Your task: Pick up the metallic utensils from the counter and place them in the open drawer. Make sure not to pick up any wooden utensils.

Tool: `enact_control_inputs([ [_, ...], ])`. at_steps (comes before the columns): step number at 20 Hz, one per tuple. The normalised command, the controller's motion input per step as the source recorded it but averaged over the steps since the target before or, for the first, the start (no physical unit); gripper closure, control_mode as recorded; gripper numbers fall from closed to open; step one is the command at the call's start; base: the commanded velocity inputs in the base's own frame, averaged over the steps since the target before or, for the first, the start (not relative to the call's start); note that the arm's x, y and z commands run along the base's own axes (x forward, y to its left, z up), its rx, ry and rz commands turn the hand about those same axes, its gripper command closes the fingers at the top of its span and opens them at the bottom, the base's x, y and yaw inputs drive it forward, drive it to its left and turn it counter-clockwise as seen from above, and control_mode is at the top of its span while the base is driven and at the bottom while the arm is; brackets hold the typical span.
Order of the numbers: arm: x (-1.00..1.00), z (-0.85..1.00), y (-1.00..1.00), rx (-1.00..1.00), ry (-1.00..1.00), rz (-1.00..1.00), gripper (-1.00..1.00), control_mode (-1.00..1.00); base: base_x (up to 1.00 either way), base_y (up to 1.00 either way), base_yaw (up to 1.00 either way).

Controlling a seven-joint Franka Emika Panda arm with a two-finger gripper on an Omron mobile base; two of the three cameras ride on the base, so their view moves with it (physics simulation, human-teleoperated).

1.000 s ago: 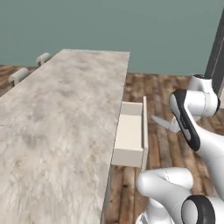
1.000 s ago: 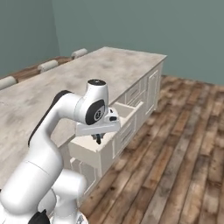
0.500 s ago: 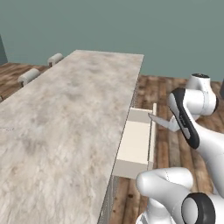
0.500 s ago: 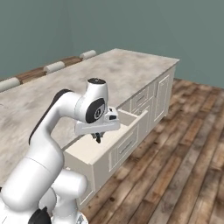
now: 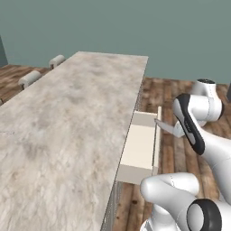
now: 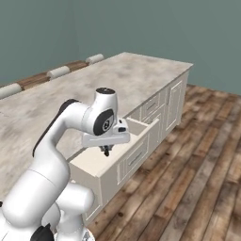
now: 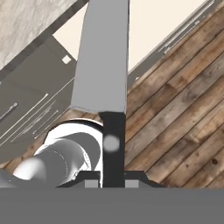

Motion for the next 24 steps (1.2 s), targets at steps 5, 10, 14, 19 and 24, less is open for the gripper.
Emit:
enact_control_inputs([
  [5, 0.03, 0.00, -0.07, 0.01, 0.01, -0.09, 1.00, -1.00, 0.00, 0.00, 0.00],
  [10, 0.08, 0.00, 0.00, 0.02, 0.02, -0.12, 1.00, -1.00, 0.00, 0.00, 0.00],
  [14, 0.14, 0.00, 0.00, 0.04, 0.01, -0.15, 1.00, -1.00, 0.00, 0.00, 0.00],
  [19, 0.14, -0.02, 0.00, 0.05, 0.00, -0.17, 1.00, -1.00, 0.00, 0.00, 0.00],
  [24, 0.13, -0.16, 0.00, 0.01, 0.00, -0.19, 1.00, -1.00, 0.00, 0.00, 0.00],
])
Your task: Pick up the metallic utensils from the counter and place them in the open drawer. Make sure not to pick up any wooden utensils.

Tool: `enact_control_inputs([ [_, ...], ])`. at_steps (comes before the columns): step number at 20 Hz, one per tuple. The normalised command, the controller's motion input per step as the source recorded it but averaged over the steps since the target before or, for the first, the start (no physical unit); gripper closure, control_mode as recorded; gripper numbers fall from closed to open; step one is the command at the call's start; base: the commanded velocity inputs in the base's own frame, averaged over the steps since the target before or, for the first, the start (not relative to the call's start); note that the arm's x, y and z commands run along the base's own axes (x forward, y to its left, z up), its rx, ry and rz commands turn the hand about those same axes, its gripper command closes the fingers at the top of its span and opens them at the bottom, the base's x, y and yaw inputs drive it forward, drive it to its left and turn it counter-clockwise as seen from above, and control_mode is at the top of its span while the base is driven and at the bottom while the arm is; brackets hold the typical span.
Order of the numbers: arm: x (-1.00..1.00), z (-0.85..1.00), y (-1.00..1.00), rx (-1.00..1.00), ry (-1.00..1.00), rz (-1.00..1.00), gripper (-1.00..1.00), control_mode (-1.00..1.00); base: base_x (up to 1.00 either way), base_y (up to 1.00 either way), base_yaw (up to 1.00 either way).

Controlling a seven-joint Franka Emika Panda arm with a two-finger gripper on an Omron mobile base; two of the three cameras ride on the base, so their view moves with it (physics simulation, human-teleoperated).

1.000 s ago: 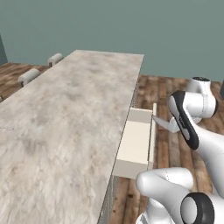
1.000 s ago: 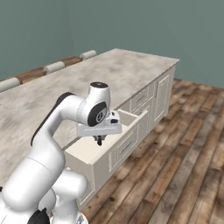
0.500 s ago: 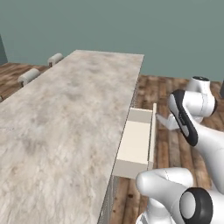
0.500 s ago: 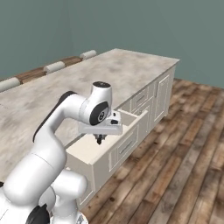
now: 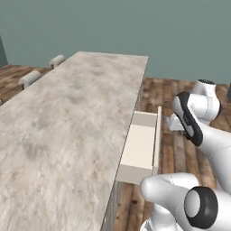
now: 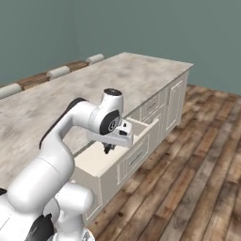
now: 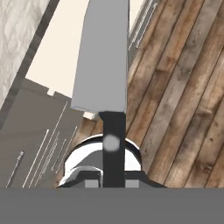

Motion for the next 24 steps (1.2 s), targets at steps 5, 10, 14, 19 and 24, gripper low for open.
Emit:
enact_control_inputs([
  [5, 0.13, -0.29, 0.08, 0.00, -0.02, -0.17, 1.00, -1.00, 0.00, 0.00, 0.00],
  [10, 0.18, -0.13, 0.12, 0.00, -0.01, -0.15, 1.00, -1.00, 0.00, 0.00, 0.00],
  [14, 0.22, -0.08, 0.17, 0.00, 0.00, -0.12, 1.00, -1.00, 0.00, 0.00, 0.00],
  [19, 0.31, -0.14, 0.16, 0.00, 0.00, -0.08, 1.00, -1.00, 0.00, 0.00, 0.00],
  [24, 0.33, -0.26, 0.01, 0.00, 0.00, -0.04, 1.00, -1.00, 0.00, 0.00, 0.00],
])
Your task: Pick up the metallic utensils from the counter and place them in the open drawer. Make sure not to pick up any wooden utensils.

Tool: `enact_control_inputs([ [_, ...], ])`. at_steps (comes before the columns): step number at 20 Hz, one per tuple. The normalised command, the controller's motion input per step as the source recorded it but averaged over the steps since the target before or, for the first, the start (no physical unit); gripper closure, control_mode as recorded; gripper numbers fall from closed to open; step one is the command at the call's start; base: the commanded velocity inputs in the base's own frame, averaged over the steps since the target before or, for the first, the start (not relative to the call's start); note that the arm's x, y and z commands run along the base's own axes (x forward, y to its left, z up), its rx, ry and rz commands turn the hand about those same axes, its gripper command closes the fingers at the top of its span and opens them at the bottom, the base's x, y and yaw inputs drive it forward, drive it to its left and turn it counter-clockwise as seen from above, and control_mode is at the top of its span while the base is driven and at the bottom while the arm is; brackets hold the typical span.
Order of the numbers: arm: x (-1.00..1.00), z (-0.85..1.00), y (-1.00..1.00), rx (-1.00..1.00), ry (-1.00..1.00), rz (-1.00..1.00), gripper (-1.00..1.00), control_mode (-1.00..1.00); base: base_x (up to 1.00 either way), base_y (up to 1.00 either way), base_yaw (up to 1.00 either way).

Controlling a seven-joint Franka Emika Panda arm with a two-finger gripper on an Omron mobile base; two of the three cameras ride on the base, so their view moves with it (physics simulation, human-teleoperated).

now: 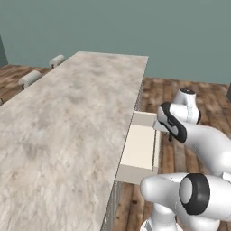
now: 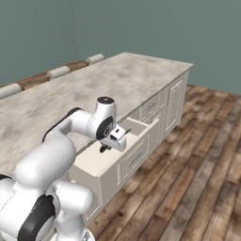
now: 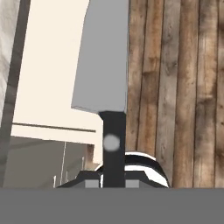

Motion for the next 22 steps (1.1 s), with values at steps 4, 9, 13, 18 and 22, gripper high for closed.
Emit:
enact_control_inputs([
  [4, 0.33, -0.30, 0.00, 0.00, 0.00, -0.03, 1.00, -1.00, 0.00, 0.00, 0.00],
  [9, 0.33, -0.25, 0.00, 0.00, 0.00, -0.03, 1.00, -1.00, 0.00, 0.00, 0.00],
  [13, 0.36, -0.23, 0.00, 0.00, 0.00, -0.02, 1.00, -1.00, 0.00, 0.00, 0.00],
  [18, 0.35, -0.19, 0.00, 0.00, 0.00, -0.03, 1.00, -1.00, 0.00, 0.00, 0.00],
  [22, 0.34, -0.23, 0.00, 0.00, 0.00, -0.02, 1.00, -1.00, 0.00, 0.00, 0.00],
])
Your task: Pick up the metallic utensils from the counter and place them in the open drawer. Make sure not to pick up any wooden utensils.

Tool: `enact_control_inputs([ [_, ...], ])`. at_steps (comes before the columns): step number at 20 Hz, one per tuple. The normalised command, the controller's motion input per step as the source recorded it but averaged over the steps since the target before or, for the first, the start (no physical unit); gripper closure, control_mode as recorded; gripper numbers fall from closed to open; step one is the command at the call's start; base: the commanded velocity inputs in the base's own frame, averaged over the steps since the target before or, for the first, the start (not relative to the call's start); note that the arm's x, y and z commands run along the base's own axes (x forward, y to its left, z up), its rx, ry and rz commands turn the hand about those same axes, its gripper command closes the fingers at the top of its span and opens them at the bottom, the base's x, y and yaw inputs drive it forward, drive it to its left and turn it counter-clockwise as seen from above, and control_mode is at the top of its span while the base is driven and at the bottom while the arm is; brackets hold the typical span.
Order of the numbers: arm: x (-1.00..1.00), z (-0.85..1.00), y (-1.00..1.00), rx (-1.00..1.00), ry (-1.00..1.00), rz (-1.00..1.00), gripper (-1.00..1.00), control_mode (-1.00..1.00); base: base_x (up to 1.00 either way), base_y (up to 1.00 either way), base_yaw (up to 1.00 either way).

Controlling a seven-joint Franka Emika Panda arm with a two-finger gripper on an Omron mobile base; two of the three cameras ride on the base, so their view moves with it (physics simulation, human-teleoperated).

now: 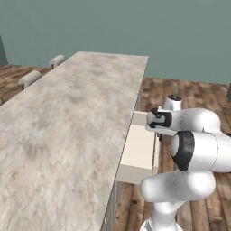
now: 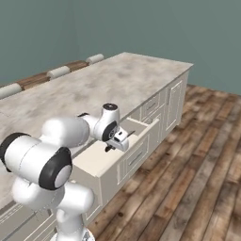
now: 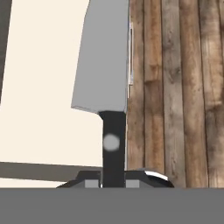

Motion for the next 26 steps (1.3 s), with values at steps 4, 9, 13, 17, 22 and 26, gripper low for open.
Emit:
enact_control_inputs([
  [4, 0.34, -0.29, 0.00, 0.00, 0.00, -0.02, 1.00, -1.00, 0.00, 0.00, 0.00],
  [9, 0.31, -0.35, 0.00, 0.00, 0.00, 0.00, 1.00, -1.00, 0.00, 0.00, 0.00],
  [13, 0.26, -0.36, 0.00, 0.01, 0.00, 0.00, 1.00, -1.00, 0.00, 0.00, 0.00],
  [17, 0.28, -0.32, 0.00, 0.02, -0.01, 0.00, 1.00, -1.00, 0.00, 0.00, 0.00],
  [22, 0.33, -0.34, 0.00, 0.01, -0.01, 0.00, 1.00, -1.00, 0.00, 0.00, 0.00],
  [26, 0.29, -0.41, 0.00, 0.00, -0.02, 0.00, 1.00, -1.00, 0.00, 0.00, 0.00],
])
